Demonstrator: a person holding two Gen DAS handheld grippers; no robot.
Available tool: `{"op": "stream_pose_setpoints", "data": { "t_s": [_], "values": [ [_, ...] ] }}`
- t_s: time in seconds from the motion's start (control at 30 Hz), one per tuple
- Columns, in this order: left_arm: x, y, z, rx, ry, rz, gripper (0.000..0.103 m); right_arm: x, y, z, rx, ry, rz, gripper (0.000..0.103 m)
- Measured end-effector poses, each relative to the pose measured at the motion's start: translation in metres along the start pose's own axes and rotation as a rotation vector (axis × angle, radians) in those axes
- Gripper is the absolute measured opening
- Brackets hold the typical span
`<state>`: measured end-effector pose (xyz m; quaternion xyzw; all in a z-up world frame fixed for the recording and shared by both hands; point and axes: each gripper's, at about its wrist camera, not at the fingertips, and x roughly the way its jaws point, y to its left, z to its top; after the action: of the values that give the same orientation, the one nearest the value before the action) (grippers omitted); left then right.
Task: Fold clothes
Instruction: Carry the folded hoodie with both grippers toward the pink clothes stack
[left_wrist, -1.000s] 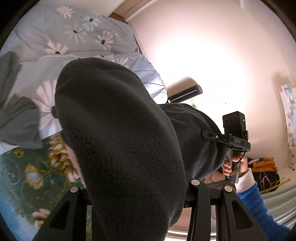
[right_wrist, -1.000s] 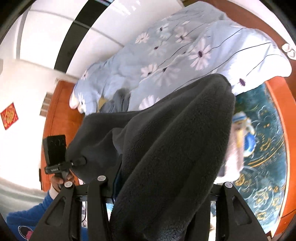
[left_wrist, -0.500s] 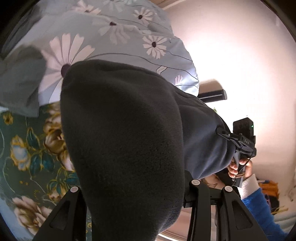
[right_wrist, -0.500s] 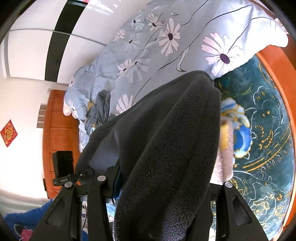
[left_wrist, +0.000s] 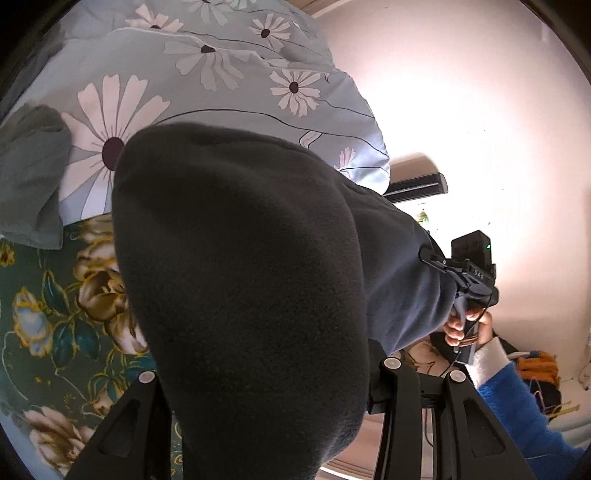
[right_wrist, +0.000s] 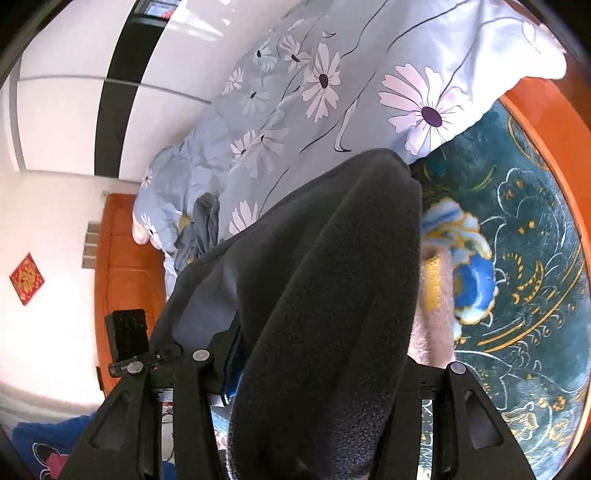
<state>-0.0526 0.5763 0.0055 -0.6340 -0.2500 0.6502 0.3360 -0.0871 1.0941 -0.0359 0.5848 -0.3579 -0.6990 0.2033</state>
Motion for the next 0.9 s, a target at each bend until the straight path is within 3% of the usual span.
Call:
{"op": "stream_pose_setpoints", "data": {
  "t_s": [0.2, 0.37, 0.5, 0.6, 0.8, 0.9],
  "values": [
    [0.002, -0.001, 0.011, 0.0, 0.059, 0.029, 0.056, -0.008, -0.002, 0.001, 0.006, 0.031, -0.038, 0.058],
    [0.032, -0.023, 0.032, -0.027, 0.047, 0.026, 0.064, -0.023, -0.008, 0.002, 0.025, 0.025, -0.083, 0.058],
    [0.024, -0.035, 0.031, 0.011, 0.037, 0.061, 0.071, -0.042, -0.015, 0.002, 0.055, -0.013, -0.123, 0.058],
    [0.019, -0.04, 0.027, 0.036, 0.016, 0.088, 0.075, -0.058, -0.018, -0.001, 0.075, -0.063, -0.149, 0.058],
    [-0.017, -0.038, 0.024, -0.017, -0.079, 0.099, 0.075, -0.072, -0.004, -0.012, 0.03, -0.119, -0.247, 0.058],
    [-0.027, -0.054, 0.027, 0.041, -0.134, 0.153, 0.075, -0.082, 0.014, -0.016, -0.019, -0.197, -0.308, 0.058]
  ]
}}
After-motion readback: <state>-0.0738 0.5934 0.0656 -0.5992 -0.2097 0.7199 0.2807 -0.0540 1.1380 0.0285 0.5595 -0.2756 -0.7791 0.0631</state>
